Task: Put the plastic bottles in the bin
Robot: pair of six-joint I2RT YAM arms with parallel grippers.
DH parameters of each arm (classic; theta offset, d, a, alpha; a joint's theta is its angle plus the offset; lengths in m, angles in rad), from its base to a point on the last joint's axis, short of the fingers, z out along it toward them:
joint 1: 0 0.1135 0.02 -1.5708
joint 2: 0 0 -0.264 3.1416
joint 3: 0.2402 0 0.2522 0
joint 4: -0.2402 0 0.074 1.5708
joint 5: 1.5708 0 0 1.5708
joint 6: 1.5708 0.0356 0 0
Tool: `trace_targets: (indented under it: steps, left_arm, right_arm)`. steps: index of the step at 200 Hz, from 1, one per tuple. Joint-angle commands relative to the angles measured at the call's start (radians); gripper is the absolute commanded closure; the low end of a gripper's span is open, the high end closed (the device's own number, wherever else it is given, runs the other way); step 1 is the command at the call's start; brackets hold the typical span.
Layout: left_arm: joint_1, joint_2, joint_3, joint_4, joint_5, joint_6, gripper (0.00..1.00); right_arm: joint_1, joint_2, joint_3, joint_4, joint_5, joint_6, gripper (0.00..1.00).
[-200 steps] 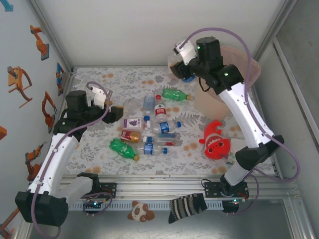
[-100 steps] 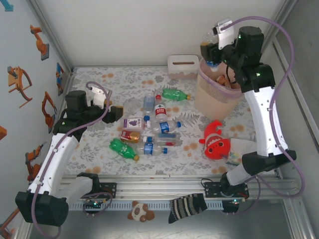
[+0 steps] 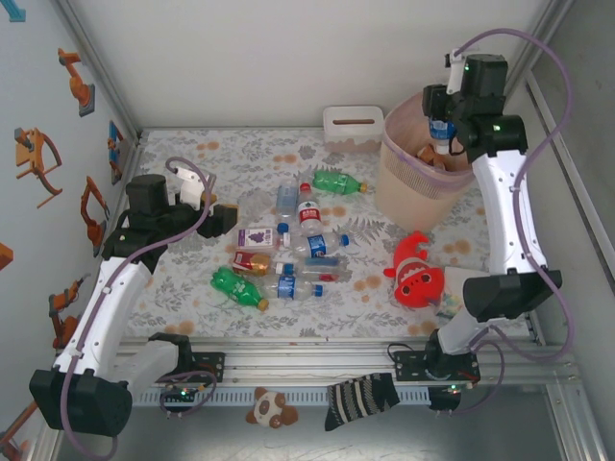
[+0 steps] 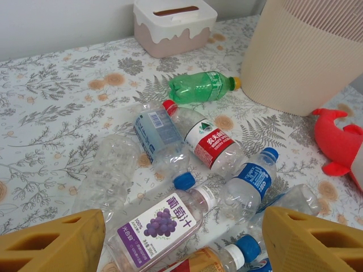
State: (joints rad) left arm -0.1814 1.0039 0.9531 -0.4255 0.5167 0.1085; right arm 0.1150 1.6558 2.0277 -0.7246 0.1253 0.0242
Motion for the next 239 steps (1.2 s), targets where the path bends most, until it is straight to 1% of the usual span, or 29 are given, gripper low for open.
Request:
trace_targets:
  steps: [1, 8, 17, 26, 38, 54, 77, 106, 120, 172, 187, 196, 239]
  left_arm:
    - [0.006, -0.017, -0.007, 0.015, 0.022, -0.010, 0.27]
    - [0.007, -0.018, -0.007, 0.015, 0.022, -0.010, 0.27]
    - [0.007, -0.018, -0.005, 0.011, 0.020, -0.010, 0.27]
    - [0.008, -0.018, -0.002, 0.005, 0.019, -0.008, 0.27]
    - [0.008, -0.020, -0.001, -0.001, 0.014, -0.005, 0.27]
    - [0.008, -0.026, -0.002, -0.002, 0.011, -0.005, 0.27]
    - [0.008, -0.028, -0.005, 0.004, 0.012, -0.007, 0.27]
    - [0.008, -0.034, -0.007, 0.002, 0.013, -0.008, 0.27]
    - [0.008, -0.037, -0.007, 0.001, 0.011, -0.007, 0.27]
    - [0.008, -0.045, -0.008, -0.001, 0.008, -0.007, 0.27]
    - [0.008, -0.047, -0.008, -0.001, 0.008, -0.006, 0.27]
    - [0.008, -0.047, -0.008, -0.001, 0.006, -0.005, 0.27]
    - [0.008, -0.048, -0.008, -0.001, 0.005, -0.005, 0.27]
  right_arm:
    - [-0.012, 0.044, -0.027, -0.037, 0.122, 0.110, 0.66]
    - [-0.012, 0.051, -0.042, -0.038, 0.139, 0.141, 0.70]
    - [-0.013, 0.056, -0.067, -0.036, 0.161, 0.194, 0.72]
    - [-0.014, 0.055, -0.102, -0.020, 0.184, 0.251, 0.73]
    - [-0.014, 0.057, -0.139, -0.018, 0.258, 0.357, 0.73]
    - [-0.017, 0.071, -0.169, -0.027, 0.321, 0.462, 0.73]
    - [-0.028, 0.105, -0.187, -0.063, 0.349, 0.598, 0.73]
    - [-0.053, 0.163, -0.180, -0.119, 0.335, 0.732, 0.72]
    - [-0.067, 0.188, -0.177, -0.127, 0.312, 0.764, 0.68]
    - [-0.115, 0.275, -0.188, -0.145, 0.227, 0.860, 0.66]
    - [-0.124, 0.296, -0.189, -0.147, 0.200, 0.871, 0.63]
    - [-0.127, 0.307, -0.187, -0.154, 0.197, 0.878, 0.59]
    - [-0.132, 0.309, -0.177, -0.161, 0.191, 0.882, 0.36]
